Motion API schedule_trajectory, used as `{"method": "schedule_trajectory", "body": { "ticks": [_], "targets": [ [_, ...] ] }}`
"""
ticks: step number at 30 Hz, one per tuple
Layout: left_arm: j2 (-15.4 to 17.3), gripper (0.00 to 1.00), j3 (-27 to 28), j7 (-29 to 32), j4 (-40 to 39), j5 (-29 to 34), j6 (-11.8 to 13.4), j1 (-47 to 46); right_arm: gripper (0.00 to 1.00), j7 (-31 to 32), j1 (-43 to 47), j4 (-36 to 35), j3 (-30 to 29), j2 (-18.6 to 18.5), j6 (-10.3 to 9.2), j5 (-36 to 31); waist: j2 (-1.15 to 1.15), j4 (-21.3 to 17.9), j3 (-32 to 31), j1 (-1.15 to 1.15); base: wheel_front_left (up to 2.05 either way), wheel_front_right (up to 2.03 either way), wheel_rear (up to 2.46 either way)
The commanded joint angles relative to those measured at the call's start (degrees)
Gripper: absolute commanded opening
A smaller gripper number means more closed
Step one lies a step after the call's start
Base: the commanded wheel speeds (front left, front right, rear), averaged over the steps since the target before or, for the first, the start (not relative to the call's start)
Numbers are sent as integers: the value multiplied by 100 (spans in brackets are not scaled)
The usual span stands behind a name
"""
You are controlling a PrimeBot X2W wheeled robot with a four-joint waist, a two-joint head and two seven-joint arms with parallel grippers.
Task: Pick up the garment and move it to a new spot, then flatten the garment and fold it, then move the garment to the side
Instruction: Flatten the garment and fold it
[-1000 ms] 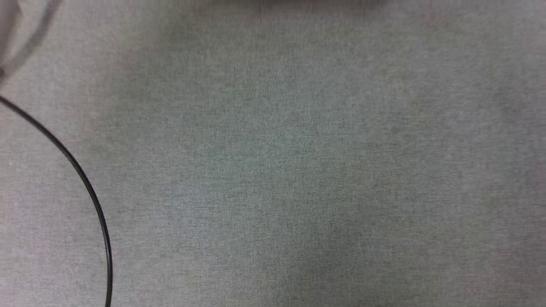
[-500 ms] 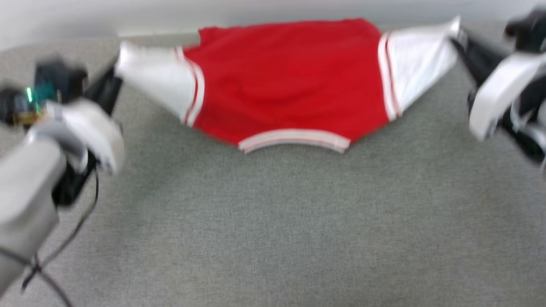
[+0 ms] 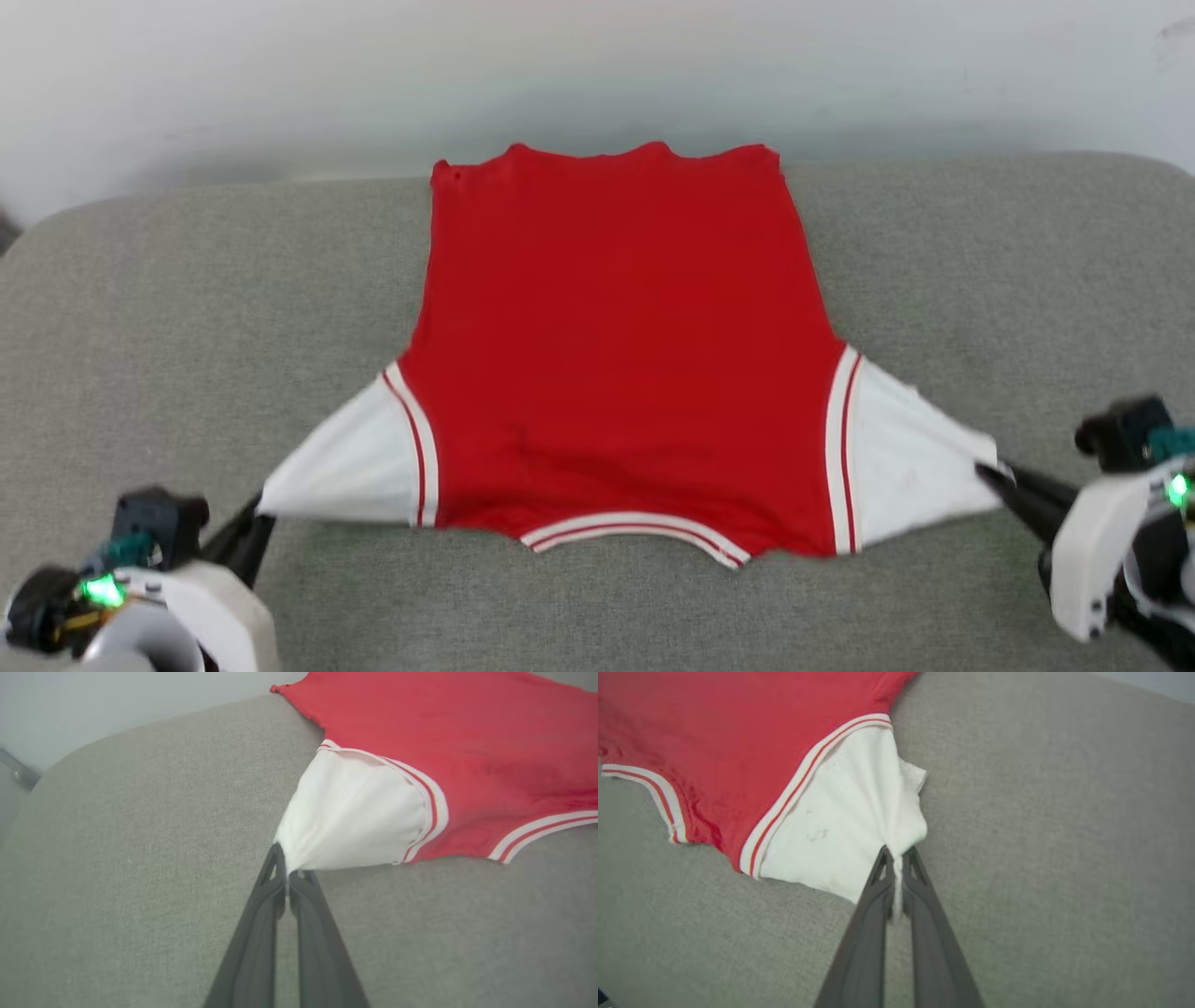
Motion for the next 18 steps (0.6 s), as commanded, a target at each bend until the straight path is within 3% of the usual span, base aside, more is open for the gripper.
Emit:
{"method": "schedule_trajectory", "body": {
  "ticks": [1,11,18],
  "targets": [
    [119,0,-40,-37,-206,-92,183,397,0,68,525,-201,-99,-178,-5,109,0,26,-101,1,0,0,0],
    [308,0,178,-33,-834,-342,637,1617,0,440,2308,-1050,-726,-665,-4,269,0,128,-281,1,0,0,0],
    [396,0,332,-34,-1227,-319,827,2057,0,1222,3338,-2065,-1318,-1071,-4,329,0,149,-280,1,0,0,0]
  ]
}}
